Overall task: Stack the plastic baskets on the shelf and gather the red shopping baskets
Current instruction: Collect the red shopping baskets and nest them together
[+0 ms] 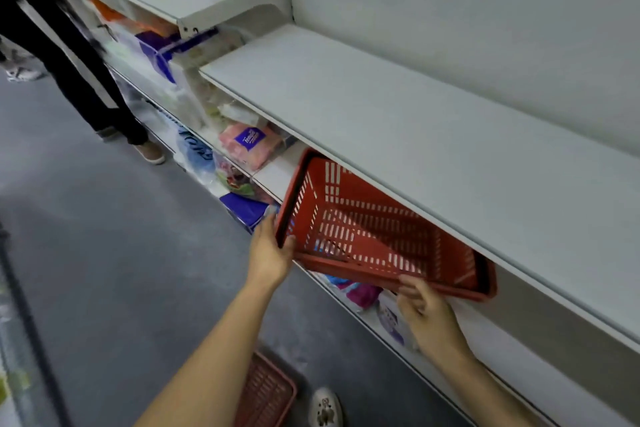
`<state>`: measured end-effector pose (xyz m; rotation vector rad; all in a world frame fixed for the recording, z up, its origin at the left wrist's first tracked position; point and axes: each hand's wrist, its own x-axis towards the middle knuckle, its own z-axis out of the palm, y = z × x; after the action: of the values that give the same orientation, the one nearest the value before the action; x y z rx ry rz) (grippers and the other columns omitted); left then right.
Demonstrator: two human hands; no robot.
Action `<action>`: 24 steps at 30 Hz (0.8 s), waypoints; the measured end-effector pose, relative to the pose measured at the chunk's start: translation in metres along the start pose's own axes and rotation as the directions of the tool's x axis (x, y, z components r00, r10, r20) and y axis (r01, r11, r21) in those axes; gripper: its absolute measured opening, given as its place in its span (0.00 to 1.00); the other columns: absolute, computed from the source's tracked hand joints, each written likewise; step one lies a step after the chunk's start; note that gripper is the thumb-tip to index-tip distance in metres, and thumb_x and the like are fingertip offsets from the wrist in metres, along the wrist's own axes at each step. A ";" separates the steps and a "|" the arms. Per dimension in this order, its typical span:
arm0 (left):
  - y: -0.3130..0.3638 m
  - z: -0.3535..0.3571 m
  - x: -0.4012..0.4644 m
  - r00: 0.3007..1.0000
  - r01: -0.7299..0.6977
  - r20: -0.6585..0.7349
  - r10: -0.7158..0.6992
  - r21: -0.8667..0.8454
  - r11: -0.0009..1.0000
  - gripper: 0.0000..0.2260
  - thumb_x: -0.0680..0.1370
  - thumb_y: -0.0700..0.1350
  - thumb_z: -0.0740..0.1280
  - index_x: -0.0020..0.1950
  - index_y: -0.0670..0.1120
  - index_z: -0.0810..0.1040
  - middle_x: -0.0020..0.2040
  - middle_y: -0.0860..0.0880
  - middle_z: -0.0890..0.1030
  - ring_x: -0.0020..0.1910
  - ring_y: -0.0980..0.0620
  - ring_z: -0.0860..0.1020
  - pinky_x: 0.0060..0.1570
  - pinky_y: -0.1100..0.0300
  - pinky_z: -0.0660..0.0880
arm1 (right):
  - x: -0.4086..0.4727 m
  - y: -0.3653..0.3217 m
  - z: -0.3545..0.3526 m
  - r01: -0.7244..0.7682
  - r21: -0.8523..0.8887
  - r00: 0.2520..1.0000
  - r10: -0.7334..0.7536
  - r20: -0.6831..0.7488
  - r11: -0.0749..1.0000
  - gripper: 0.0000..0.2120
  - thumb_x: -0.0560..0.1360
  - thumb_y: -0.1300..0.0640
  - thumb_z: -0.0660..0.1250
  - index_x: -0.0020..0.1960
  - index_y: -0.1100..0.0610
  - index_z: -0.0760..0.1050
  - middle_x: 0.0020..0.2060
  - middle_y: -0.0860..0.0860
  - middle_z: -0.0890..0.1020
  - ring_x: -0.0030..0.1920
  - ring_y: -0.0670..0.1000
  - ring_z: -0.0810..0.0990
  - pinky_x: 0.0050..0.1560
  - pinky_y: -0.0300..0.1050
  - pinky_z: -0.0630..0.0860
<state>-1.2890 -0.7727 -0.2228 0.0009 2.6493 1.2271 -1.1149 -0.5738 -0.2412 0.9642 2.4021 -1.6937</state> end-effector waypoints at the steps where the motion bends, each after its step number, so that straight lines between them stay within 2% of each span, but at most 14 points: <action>1: 0.000 -0.001 0.019 1.000 0.013 0.011 -0.014 0.014 1.000 0.26 0.76 0.42 0.68 0.72 0.39 0.66 0.69 0.39 0.73 0.68 0.39 0.71 0.64 0.50 0.68 | 0.007 -0.004 0.006 -0.011 0.000 1.000 0.011 -0.015 1.000 0.14 0.76 0.63 0.64 0.59 0.52 0.74 0.49 0.46 0.79 0.50 0.41 0.78 0.52 0.42 0.74; 3: -0.003 0.001 0.052 0.999 0.008 0.051 -0.009 0.029 1.000 0.26 0.76 0.41 0.67 0.72 0.40 0.65 0.70 0.39 0.72 0.69 0.39 0.71 0.66 0.48 0.68 | 0.019 -0.010 0.016 -0.030 -0.006 0.998 0.030 -0.048 1.000 0.14 0.76 0.62 0.64 0.59 0.50 0.73 0.51 0.46 0.79 0.50 0.40 0.77 0.49 0.42 0.75; 6: -0.007 0.008 0.080 0.991 -0.019 0.134 0.017 0.013 1.000 0.26 0.77 0.41 0.67 0.74 0.41 0.64 0.69 0.41 0.74 0.66 0.41 0.74 0.65 0.45 0.71 | 0.031 -0.016 0.028 -0.057 -0.032 0.995 0.054 -0.084 0.998 0.15 0.77 0.60 0.64 0.61 0.48 0.73 0.53 0.43 0.80 0.50 0.41 0.78 0.50 0.51 0.79; 8: -0.010 0.011 0.088 0.988 -0.063 0.145 0.060 0.022 0.998 0.21 0.77 0.38 0.66 0.70 0.42 0.69 0.63 0.42 0.79 0.60 0.41 0.79 0.60 0.51 0.74 | 0.039 -0.017 0.033 -0.066 -0.071 0.992 0.058 -0.111 0.995 0.15 0.76 0.59 0.64 0.61 0.46 0.74 0.54 0.45 0.80 0.51 0.44 0.79 0.53 0.53 0.79; 10: -0.015 0.011 0.091 0.983 -0.099 0.159 0.092 0.035 0.994 0.18 0.76 0.37 0.65 0.66 0.43 0.73 0.59 0.43 0.82 0.57 0.42 0.80 0.54 0.58 0.72 | 0.043 -0.018 0.038 -0.070 -0.120 0.989 0.053 -0.139 0.990 0.14 0.76 0.57 0.64 0.59 0.44 0.74 0.54 0.44 0.81 0.52 0.46 0.80 0.55 0.54 0.78; 14: -0.027 0.002 0.086 0.972 -0.139 0.190 0.136 0.003 0.990 0.19 0.76 0.35 0.65 0.67 0.43 0.73 0.60 0.43 0.81 0.58 0.43 0.79 0.54 0.59 0.70 | 0.044 -0.025 0.043 -0.080 -0.195 0.982 0.044 -0.185 0.978 0.12 0.77 0.54 0.63 0.58 0.43 0.73 0.52 0.44 0.81 0.52 0.48 0.80 0.53 0.53 0.78; 17: -0.050 -0.014 0.073 0.983 -0.086 0.163 0.083 0.012 0.996 0.25 0.75 0.34 0.64 0.72 0.46 0.68 0.62 0.44 0.79 0.60 0.43 0.78 0.57 0.54 0.72 | 0.043 -0.027 0.043 -0.050 -0.224 0.983 0.008 -0.182 0.973 0.12 0.77 0.55 0.62 0.60 0.45 0.73 0.53 0.46 0.81 0.52 0.49 0.81 0.49 0.51 0.79; 19: -0.073 -0.029 0.063 0.993 -0.038 0.114 0.036 0.018 0.999 0.29 0.73 0.33 0.65 0.73 0.47 0.68 0.62 0.44 0.79 0.60 0.43 0.78 0.60 0.51 0.73 | 0.041 -0.028 0.042 -0.018 -0.246 0.983 -0.027 -0.179 0.969 0.13 0.77 0.56 0.63 0.60 0.46 0.73 0.54 0.47 0.80 0.55 0.51 0.79 0.51 0.52 0.79; 22: -0.107 -0.052 0.051 0.997 0.071 0.032 -0.074 0.073 0.995 0.30 0.71 0.35 0.69 0.72 0.49 0.68 0.61 0.42 0.80 0.59 0.40 0.79 0.60 0.47 0.75 | 0.038 -0.022 0.037 0.041 -0.479 0.933 -0.205 -0.296 0.877 0.19 0.72 0.62 0.67 0.62 0.53 0.74 0.60 0.51 0.77 0.63 0.56 0.72 0.60 0.58 0.73; 24: -0.127 -0.065 0.043 0.991 0.135 -0.004 -0.135 0.096 0.986 0.32 0.70 0.38 0.70 0.73 0.50 0.66 0.64 0.42 0.79 0.60 0.40 0.78 0.61 0.43 0.75 | 0.039 -0.016 0.031 -0.016 -0.572 0.913 -0.221 -0.343 0.820 0.24 0.71 0.62 0.68 0.67 0.55 0.70 0.66 0.56 0.73 0.67 0.59 0.67 0.64 0.61 0.68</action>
<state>-1.3320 -0.9003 -0.2865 -0.1583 2.6544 1.0554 -1.1635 -0.5864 -0.2550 1.1561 2.9883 -0.7255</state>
